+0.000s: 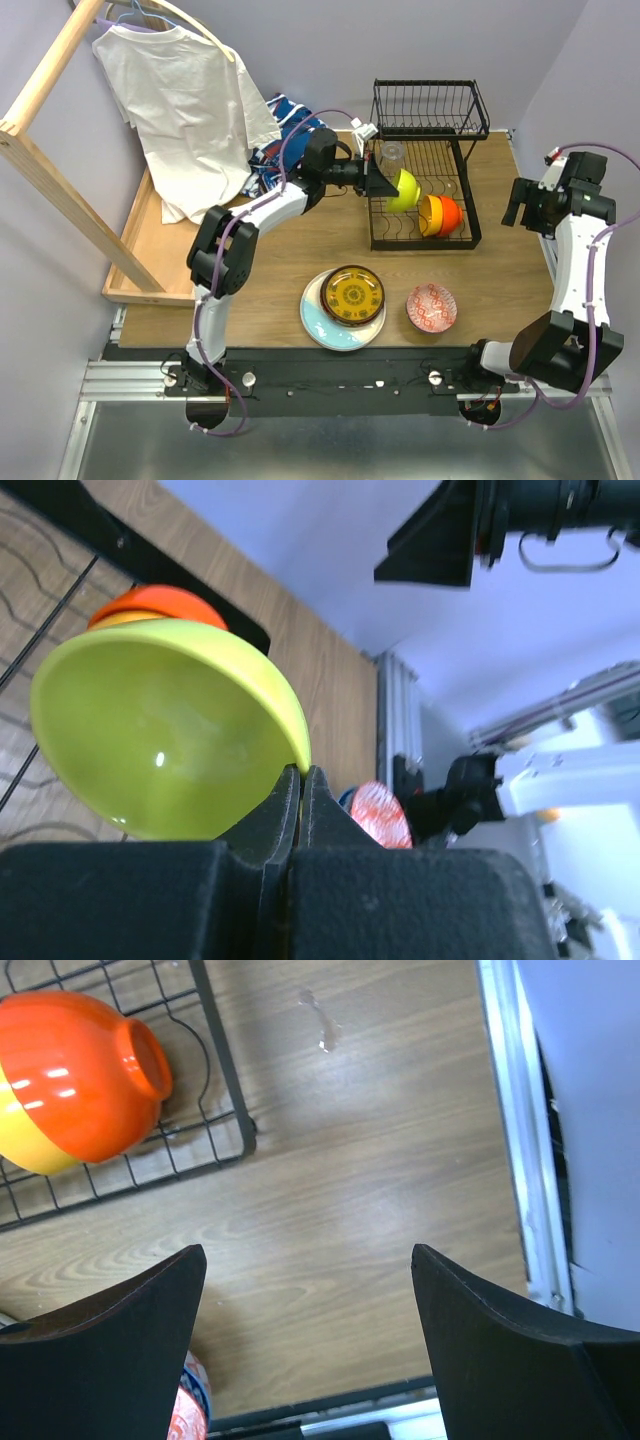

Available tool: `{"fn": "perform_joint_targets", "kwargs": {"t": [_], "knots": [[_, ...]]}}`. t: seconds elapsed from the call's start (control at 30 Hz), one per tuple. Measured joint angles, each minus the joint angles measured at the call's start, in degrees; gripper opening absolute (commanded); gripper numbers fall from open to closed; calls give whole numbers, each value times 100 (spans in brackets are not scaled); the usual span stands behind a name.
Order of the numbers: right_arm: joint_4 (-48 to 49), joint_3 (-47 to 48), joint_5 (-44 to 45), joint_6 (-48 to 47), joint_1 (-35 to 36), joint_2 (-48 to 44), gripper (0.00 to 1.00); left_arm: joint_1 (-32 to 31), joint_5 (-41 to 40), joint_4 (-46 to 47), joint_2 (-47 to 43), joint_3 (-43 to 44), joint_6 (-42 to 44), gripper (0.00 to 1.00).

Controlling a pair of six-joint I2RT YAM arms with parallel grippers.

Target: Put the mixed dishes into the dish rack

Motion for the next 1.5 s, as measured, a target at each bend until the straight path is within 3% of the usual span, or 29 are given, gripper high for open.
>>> {"fn": "perform_joint_targets", "kwargs": {"t": [0.2,0.4,1.1,1.5], "knots": [[-376,422,302,-133,0,28,91,-2,-48,2011,595,-260,-1403,0],[-627,623,538,-269,0,66,91,-37,-195,2975,1147,-348,-2037,0],[-1102,638,874,-468,0,-103,91,-358,-551,4011,2037,-337,-2374,0],[-1130,442,901,-507,0,-129,91,-527,-560,4756,2688,343,-2903,0]]}}
